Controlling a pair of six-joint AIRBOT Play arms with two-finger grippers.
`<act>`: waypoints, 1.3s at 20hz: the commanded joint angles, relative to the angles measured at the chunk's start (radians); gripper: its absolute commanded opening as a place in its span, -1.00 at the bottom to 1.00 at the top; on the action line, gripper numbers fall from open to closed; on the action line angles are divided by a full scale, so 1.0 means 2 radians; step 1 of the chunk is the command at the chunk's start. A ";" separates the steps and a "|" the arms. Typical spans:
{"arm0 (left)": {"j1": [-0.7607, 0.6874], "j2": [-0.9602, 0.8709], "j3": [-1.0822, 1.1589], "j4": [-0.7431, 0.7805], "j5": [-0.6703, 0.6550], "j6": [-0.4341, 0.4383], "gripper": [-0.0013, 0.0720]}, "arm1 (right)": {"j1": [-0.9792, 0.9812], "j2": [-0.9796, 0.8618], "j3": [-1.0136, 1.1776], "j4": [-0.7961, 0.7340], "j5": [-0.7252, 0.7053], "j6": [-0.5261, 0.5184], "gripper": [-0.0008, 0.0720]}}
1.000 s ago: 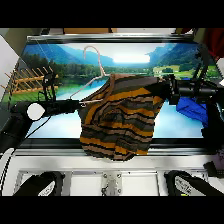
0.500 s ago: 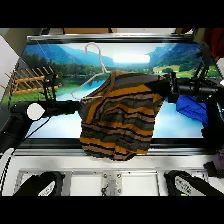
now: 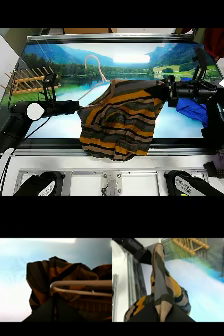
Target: Fold the clothes and pants, and hang the long-sleeved shirts on hangers.
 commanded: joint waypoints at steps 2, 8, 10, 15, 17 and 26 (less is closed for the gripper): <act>0.031 0.000 0.000 0.002 -0.010 0.001 -0.93 | -0.020 0.009 0.001 -0.003 0.015 0.000 -0.95; 0.012 0.000 0.000 -0.031 -0.001 0.031 -0.93 | -0.021 0.024 0.001 0.088 0.013 -0.013 -0.95; 0.008 0.000 0.000 -0.030 0.007 0.031 -0.93 | -0.021 0.027 0.001 0.087 0.019 -0.013 -0.95; 0.037 0.001 0.001 -0.028 0.000 0.031 -0.93 | -0.022 0.030 0.001 0.008 0.021 -0.011 -0.95; 0.043 0.001 0.001 -0.028 -0.009 0.031 -0.93 | -0.022 0.030 0.001 -0.020 0.020 -0.011 -0.95; 0.043 0.053 0.001 -0.026 -0.007 0.031 -0.93 | -0.022 0.030 -0.034 -0.032 0.021 -0.004 -0.95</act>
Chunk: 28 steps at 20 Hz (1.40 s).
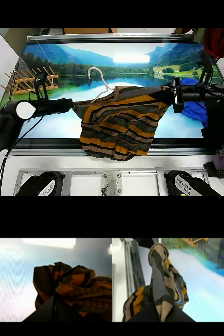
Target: Fold the clothes and pants, and hang the long-sleeved shirts on hangers.
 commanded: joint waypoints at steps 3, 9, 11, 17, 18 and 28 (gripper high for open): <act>-0.007 0.069 0.023 0.006 -0.017 0.000 -0.93 | 0.000 0.000 -0.076 0.058 -0.014 -0.021 -0.95; -0.075 0.042 0.203 0.086 -0.116 0.003 -0.93 | 0.017 0.000 -0.146 0.146 -0.035 -0.059 -0.95; -0.108 0.015 0.267 0.118 -0.149 0.003 -0.93 | 0.036 0.000 -0.147 0.154 -0.037 -0.082 -0.95; -0.191 -0.066 0.406 0.188 -0.234 0.003 -0.93 | 0.089 -0.002 -0.148 0.267 -0.064 -0.109 -0.95; -0.200 -0.077 0.427 0.188 -0.235 0.003 -0.93 | 0.098 -0.002 -0.148 0.279 -0.074 -0.111 -0.95; -0.232 -0.111 0.484 0.278 -0.316 -0.022 -0.93 | 0.136 -0.001 -0.147 0.341 -0.145 -0.111 -0.95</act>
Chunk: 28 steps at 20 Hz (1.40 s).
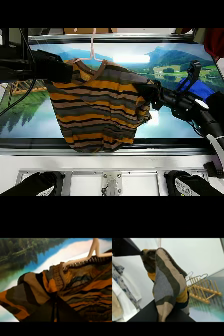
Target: Fold the clothes and pants, and hang the long-sleeved shirts on hangers.
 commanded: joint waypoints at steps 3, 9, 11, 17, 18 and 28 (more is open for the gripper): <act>-0.004 0.046 -0.073 0.019 0.021 -0.038 -0.93 | 0.006 0.001 0.000 0.011 -0.021 0.000 -0.95; 0.065 0.126 -0.140 0.031 0.040 -0.069 -0.93 | 0.006 0.002 0.000 0.017 -0.027 0.000 -0.95; 0.092 0.140 -0.160 0.027 0.047 -0.075 -0.93 | 0.006 0.006 0.000 0.018 -0.027 0.000 -0.95; 0.068 0.145 -0.173 -0.040 0.139 -0.082 -0.93 | 0.006 0.023 0.000 0.020 -0.061 -0.001 -0.95; 0.043 0.142 -0.173 -0.038 0.155 -0.082 -0.93 | 0.006 0.025 0.000 0.020 -0.061 -0.001 -0.95; -0.087 0.066 -0.173 -0.036 0.186 -0.082 -0.93 | 0.020 0.026 0.000 0.021 -0.054 0.000 -0.95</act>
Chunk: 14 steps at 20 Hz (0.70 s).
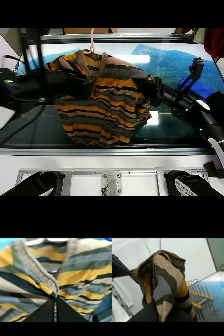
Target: Fold the clothes and pants, and hang the long-sleeved shirts on hangers.
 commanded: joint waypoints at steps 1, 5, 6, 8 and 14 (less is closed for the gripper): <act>-0.016 -0.015 0.000 0.000 0.010 0.000 -0.93 | 0.002 0.000 0.000 0.001 0.007 0.000 -0.95; -0.016 0.000 0.000 0.001 0.010 0.006 -0.89 | 0.002 0.000 0.000 0.001 0.012 0.000 -0.95; -0.016 0.007 0.000 0.001 0.010 0.006 -0.26 | 0.002 0.000 0.000 0.003 0.012 0.000 -0.95; -0.014 0.023 0.000 0.002 0.010 0.006 0.46 | 0.002 0.000 0.000 0.007 0.014 0.000 -0.95; 0.060 0.073 0.000 0.000 0.008 0.000 0.46 | 0.001 0.000 0.000 0.013 0.036 0.000 -0.95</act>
